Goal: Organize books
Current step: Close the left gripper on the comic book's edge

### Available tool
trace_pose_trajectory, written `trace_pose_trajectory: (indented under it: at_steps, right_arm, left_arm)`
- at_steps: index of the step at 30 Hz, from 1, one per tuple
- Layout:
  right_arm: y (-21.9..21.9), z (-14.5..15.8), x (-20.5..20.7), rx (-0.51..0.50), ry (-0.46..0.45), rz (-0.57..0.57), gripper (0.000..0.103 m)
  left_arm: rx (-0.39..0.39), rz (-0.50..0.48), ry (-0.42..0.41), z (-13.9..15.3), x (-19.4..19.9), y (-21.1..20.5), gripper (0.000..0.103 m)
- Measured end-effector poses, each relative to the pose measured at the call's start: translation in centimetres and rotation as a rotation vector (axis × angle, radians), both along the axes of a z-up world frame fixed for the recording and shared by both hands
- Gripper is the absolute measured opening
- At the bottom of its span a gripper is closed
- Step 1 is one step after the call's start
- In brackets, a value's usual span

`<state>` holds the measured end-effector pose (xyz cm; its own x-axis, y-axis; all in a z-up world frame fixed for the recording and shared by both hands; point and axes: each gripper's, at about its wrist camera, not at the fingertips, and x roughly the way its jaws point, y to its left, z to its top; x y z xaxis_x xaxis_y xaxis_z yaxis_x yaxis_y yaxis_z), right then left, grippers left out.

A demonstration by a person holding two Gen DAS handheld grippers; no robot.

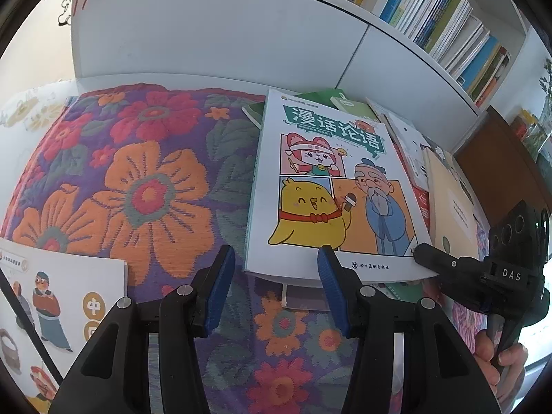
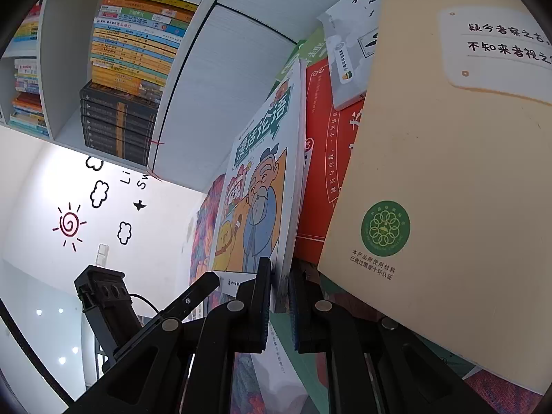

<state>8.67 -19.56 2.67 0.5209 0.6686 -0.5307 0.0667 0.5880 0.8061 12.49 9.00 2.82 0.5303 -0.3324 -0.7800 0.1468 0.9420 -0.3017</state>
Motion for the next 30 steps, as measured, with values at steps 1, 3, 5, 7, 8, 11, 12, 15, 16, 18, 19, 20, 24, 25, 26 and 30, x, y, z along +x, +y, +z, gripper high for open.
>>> trace_pose_trajectory:
  at_steps: [1,3,5,7,8,11,12,15,16,18,19,20,24,25,26,30]
  right_arm:
    - [0.0,0.0,0.0,0.000,0.000,0.000,0.006]
    - [0.0,0.0,0.0,0.001,0.000,0.000,0.006]
    - [0.0,0.0,0.0,0.000,0.000,0.000,0.006]
    - [0.0,0.0,0.0,0.000,0.000,0.001,0.006]
    - [0.0,0.0,0.0,0.001,0.001,0.002,0.006]
    - [0.0,0.0,0.0,0.002,0.001,0.002,0.006]
    - [0.0,0.0,0.0,0.002,0.003,0.003,0.006]
    - [0.0,0.0,0.0,0.001,0.003,0.003,0.006]
    - [0.0,0.0,0.0,-0.001,0.002,0.004,0.006]
    - [0.1,0.1,-0.1,-0.019,-0.006,0.006,0.006]
    - [0.3,0.3,-0.1,-0.041,-0.016,0.011,0.006]
    - [0.4,0.4,-0.2,-0.055,-0.021,0.014,0.007]
    - [0.7,0.9,-0.4,-0.100,-0.036,0.016,0.009]
    - [0.8,1.1,-0.5,-0.116,-0.041,0.013,0.009]
    - [0.9,1.3,-0.6,-0.129,-0.049,0.010,0.009]
    - [1.7,2.9,-1.3,-0.203,-0.096,0.017,0.009]
  left_arm:
    - [0.000,-0.001,0.000,0.0,0.0,0.0,0.048]
    - [-0.003,-0.003,0.002,0.0,0.0,0.0,0.048]
    - [-0.006,-0.003,0.003,-0.1,0.0,0.0,0.048]
    - [-0.008,-0.004,0.002,-0.1,0.0,0.0,0.048]
    - [-0.008,-0.005,0.002,-0.1,0.0,0.0,0.048]
    - [-0.010,-0.009,-0.002,0.0,0.0,-0.1,0.047]
    - [-0.010,-0.015,-0.003,0.0,-0.1,-0.2,0.047]
    - [-0.007,-0.020,-0.006,0.0,-0.1,-0.4,0.047]
    - [-0.003,-0.021,-0.008,0.0,-0.1,-0.4,0.047]
    - [-0.007,-0.021,-0.008,0.1,0.0,-0.4,0.047]
    - [-0.014,-0.022,-0.007,0.1,0.0,-0.4,0.047]
    - [-0.019,-0.021,-0.006,0.1,0.0,-0.3,0.047]
    - [-0.045,-0.017,-0.019,0.5,-0.2,0.0,0.047]
    - [-0.051,-0.016,-0.023,0.7,-0.2,0.1,0.047]
    - [-0.059,-0.016,-0.029,0.9,-0.3,0.1,0.047]
    - [-0.103,-0.009,-0.057,1.7,-0.7,0.7,0.047]
